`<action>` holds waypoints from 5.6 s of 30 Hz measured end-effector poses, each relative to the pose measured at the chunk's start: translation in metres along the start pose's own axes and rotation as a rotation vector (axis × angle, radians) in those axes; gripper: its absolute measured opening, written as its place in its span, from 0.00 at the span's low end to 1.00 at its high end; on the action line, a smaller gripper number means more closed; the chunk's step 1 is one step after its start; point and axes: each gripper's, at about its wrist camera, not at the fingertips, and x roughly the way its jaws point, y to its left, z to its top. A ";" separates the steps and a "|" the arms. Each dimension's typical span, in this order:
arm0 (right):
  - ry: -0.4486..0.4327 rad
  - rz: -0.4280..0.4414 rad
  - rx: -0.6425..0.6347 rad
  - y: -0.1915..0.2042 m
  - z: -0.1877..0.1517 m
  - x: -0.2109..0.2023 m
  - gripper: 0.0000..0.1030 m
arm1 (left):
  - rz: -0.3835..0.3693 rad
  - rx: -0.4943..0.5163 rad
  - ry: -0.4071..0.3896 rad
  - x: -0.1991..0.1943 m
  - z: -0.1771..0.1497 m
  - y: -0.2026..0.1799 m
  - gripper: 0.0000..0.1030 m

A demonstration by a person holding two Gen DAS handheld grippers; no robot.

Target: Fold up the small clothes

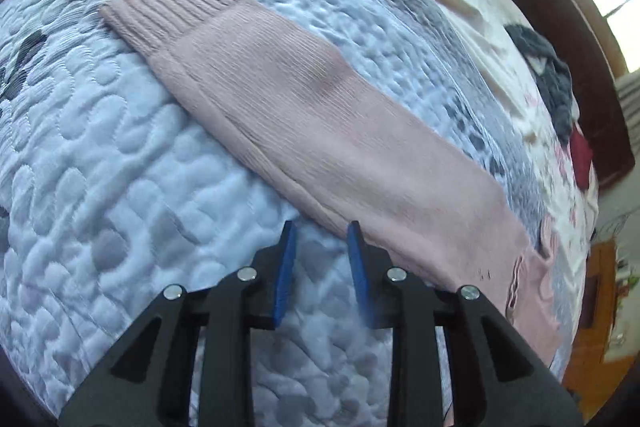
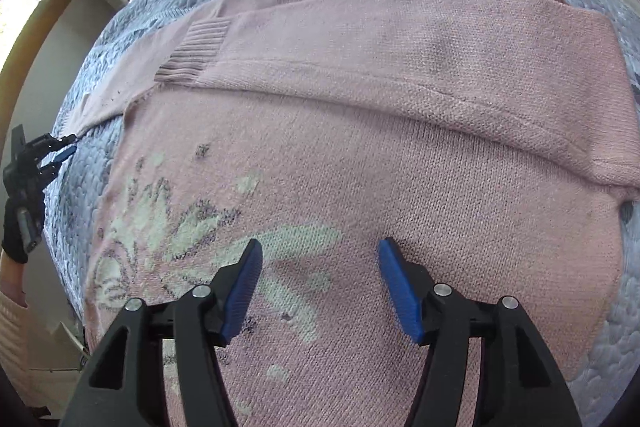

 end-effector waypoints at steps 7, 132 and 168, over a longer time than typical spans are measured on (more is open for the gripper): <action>0.005 0.004 0.009 -0.003 0.002 0.004 0.62 | -0.126 -0.196 -0.091 0.010 0.043 0.047 0.20; -0.144 0.096 0.094 -0.003 0.119 -0.056 0.14 | -0.325 0.565 0.078 0.048 -0.139 -0.259 0.29; 0.020 -0.257 -0.148 0.063 0.112 0.043 0.36 | -0.202 0.667 0.205 0.108 -0.172 -0.274 0.35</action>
